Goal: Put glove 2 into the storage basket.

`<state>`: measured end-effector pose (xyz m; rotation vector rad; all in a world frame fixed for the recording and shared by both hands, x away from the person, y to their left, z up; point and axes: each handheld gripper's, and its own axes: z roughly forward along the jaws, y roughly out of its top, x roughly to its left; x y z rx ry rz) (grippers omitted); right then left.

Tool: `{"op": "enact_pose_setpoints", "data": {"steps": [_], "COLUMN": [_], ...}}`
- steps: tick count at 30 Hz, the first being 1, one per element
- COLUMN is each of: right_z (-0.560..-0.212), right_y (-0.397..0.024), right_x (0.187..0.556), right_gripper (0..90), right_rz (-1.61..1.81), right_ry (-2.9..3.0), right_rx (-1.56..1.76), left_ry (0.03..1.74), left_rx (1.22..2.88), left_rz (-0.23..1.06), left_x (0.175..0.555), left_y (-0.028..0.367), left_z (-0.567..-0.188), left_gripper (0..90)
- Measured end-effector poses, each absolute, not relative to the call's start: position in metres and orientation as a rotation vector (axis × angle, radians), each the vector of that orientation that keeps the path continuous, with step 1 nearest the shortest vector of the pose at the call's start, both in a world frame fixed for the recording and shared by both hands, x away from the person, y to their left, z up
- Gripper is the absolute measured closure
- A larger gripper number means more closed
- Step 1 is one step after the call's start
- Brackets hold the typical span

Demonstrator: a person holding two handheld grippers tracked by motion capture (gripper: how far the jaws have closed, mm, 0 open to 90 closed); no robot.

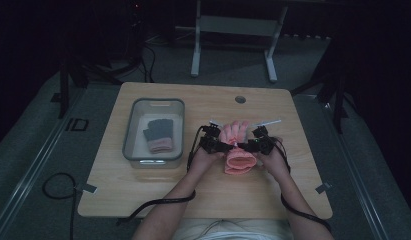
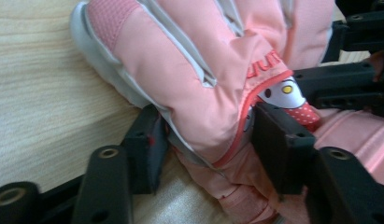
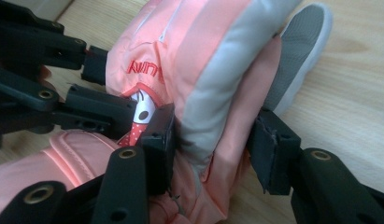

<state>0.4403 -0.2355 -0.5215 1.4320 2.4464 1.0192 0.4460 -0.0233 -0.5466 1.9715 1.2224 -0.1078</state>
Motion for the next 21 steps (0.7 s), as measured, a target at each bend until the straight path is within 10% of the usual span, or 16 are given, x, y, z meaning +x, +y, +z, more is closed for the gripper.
{"op": "enact_pose_setpoints", "data": {"steps": [8,21], "right_z": [-0.522,-0.486], "right_y": [-0.234,-0.244], "right_x": [0.440,0.429], "right_gripper": [66.3,68.6], "right_rz": [1.060,1.208], "right_ry": [2.449,2.360], "right_rx": [1.448,1.412], "left_ry": [1.167,1.083], "left_rx": [1.943,1.917], "left_rz": [-0.150,-0.114], "left_x": [0.446,0.437], "left_y": [-0.019,-0.019], "left_z": [-0.544,-0.493], "left_gripper": [72.8,76.5]}}
